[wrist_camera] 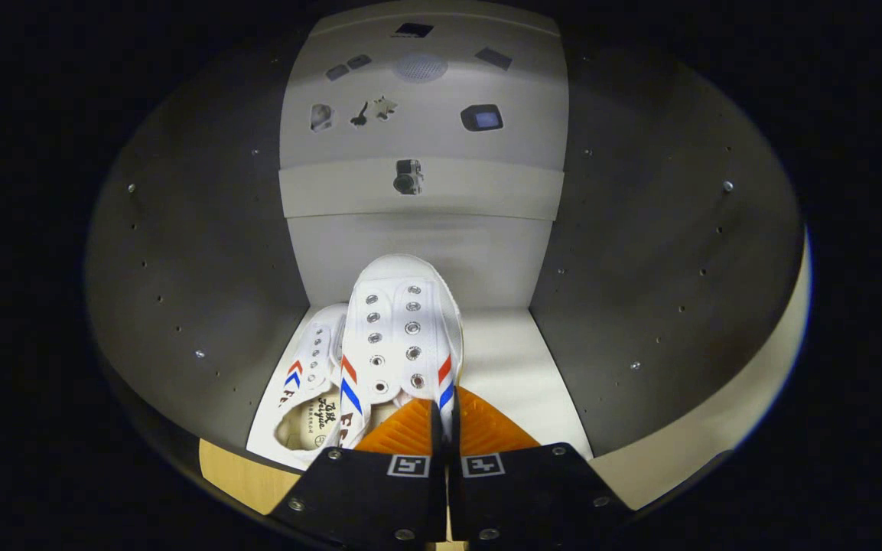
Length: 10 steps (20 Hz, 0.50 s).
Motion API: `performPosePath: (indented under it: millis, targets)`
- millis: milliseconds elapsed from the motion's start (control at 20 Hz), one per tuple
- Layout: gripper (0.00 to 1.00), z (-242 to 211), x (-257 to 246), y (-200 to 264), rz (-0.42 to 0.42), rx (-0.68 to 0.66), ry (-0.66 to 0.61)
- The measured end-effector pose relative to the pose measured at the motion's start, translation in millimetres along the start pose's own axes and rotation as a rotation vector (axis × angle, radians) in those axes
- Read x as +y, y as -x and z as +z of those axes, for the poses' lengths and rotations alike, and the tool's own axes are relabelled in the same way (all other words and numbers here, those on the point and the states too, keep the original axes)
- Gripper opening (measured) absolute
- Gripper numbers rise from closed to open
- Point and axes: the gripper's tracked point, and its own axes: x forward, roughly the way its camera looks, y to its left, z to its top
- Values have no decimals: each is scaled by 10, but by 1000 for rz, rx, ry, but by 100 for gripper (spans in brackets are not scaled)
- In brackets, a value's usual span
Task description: Open the shoe cabinet door, grab the shoes and put them into the shoe cabinet, then close the shoe cabinet door.
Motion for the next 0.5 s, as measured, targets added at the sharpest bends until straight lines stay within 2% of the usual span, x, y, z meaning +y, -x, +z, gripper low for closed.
performPosePath:
  millis: [500]
  targets:
    - [1,-242,-81,-410,-37,109,10]
